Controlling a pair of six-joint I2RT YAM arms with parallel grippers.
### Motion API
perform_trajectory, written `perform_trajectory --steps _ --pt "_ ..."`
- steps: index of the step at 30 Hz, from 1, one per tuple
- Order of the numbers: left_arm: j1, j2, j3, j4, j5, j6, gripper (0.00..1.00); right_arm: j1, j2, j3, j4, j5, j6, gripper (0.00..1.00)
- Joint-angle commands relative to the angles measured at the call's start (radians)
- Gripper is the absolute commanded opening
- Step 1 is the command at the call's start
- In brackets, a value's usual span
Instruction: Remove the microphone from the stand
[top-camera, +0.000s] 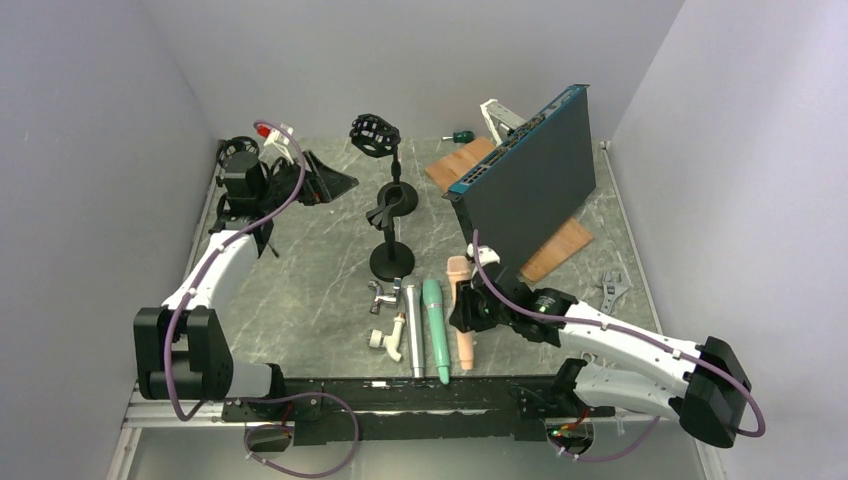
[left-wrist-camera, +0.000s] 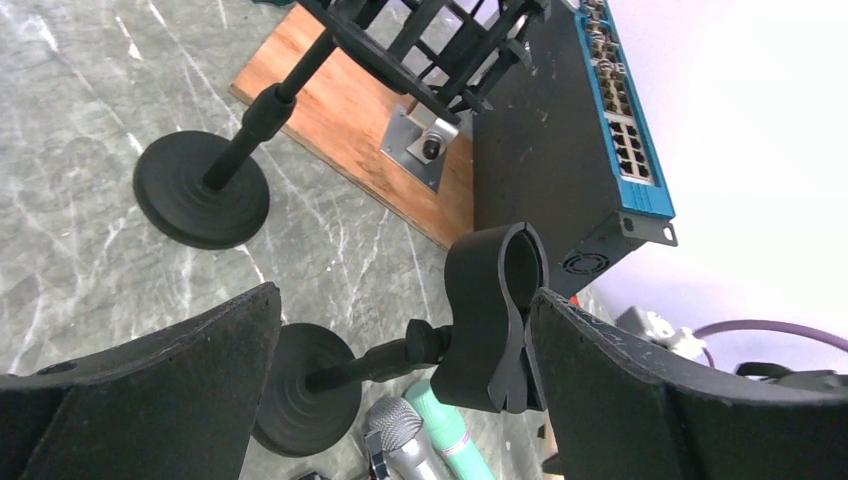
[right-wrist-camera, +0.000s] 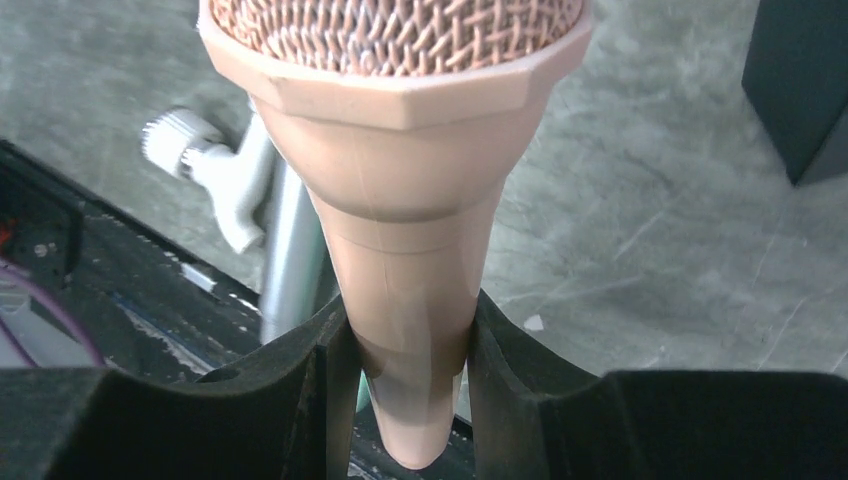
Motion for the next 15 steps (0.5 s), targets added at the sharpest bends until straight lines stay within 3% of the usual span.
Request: perform_trajectory --steps 1,10,15 --pt "-0.006 0.023 0.007 0.115 0.064 -0.064 0.98 0.012 -0.045 -0.077 0.112 0.059 0.147 0.08" --pt "-0.012 0.054 0.033 0.065 0.079 -0.054 0.99 0.018 -0.107 -0.216 0.217 0.158 0.243 0.19" --pt "-0.016 0.050 0.049 0.003 0.055 -0.004 0.99 0.019 -0.057 -0.203 0.201 0.201 0.219 0.20"
